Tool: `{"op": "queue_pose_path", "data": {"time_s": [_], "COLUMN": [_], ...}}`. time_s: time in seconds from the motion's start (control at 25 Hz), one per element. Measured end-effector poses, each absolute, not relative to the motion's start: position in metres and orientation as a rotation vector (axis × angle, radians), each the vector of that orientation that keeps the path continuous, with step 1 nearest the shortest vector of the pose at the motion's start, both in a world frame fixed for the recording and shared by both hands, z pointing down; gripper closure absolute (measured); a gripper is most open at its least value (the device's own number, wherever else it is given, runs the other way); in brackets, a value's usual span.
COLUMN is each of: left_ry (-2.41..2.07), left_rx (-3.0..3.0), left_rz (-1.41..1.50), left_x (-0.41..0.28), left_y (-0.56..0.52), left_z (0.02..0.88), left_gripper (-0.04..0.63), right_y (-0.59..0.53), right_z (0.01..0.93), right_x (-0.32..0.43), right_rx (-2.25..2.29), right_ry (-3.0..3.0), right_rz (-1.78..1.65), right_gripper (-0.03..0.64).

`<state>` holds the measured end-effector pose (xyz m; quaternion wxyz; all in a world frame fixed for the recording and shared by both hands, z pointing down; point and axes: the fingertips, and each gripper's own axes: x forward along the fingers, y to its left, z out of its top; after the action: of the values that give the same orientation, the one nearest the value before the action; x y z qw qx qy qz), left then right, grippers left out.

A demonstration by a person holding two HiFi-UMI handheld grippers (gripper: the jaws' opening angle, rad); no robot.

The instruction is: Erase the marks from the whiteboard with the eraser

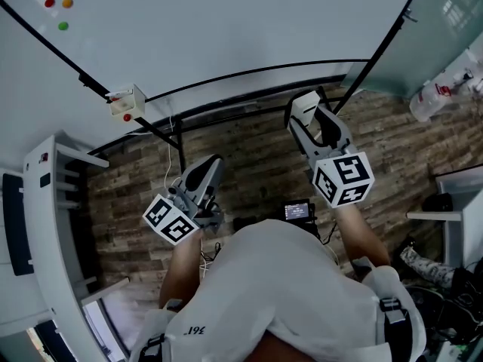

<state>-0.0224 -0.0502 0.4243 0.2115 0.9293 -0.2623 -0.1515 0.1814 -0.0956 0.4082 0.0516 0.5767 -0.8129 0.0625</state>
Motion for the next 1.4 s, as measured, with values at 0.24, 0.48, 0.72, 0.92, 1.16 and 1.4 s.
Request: {"op": "queue_pose_path", "data": {"time_s": [0.24,0.48,0.72,0.92,1.16,1.4], "left_ry": [-0.723,-0.714,-0.712,-0.702,-0.698,-0.693], "left_rx": [2.584,2.587,2.583,2.578,2.575,2.587], "left_rz": [-0.404,-0.393,-0.387,-0.381,-0.373,-0.373], "left_x": [-0.021,-0.018,-0.017,-0.017,-0.016,-0.013], "left_y": [-0.048,-0.048,-0.049,-0.051,-0.050,-0.050], "left_z": [0.427,0.427,0.429,0.430,0.431,0.429], "left_gripper": [0.581,0.581,0.581,0.581,0.581,0.581], "right_y": [-0.094,-0.094,-0.093,-0.094,-0.094,-0.093], "right_z": [0.416,0.421,0.423,0.423,0.423,0.421], "right_x": [0.183,0.184,0.182,0.181,0.179,0.180], "right_rx": [1.750,1.746,1.735,1.733,1.726,1.717], "right_ry": [-2.473,-2.483,-2.491,-2.480,-2.473,-2.476], "right_rz": [0.227,0.271,0.282,0.273,0.252,0.232], "right_gripper": [0.377,0.377,0.377,0.377,0.377,0.377]}}
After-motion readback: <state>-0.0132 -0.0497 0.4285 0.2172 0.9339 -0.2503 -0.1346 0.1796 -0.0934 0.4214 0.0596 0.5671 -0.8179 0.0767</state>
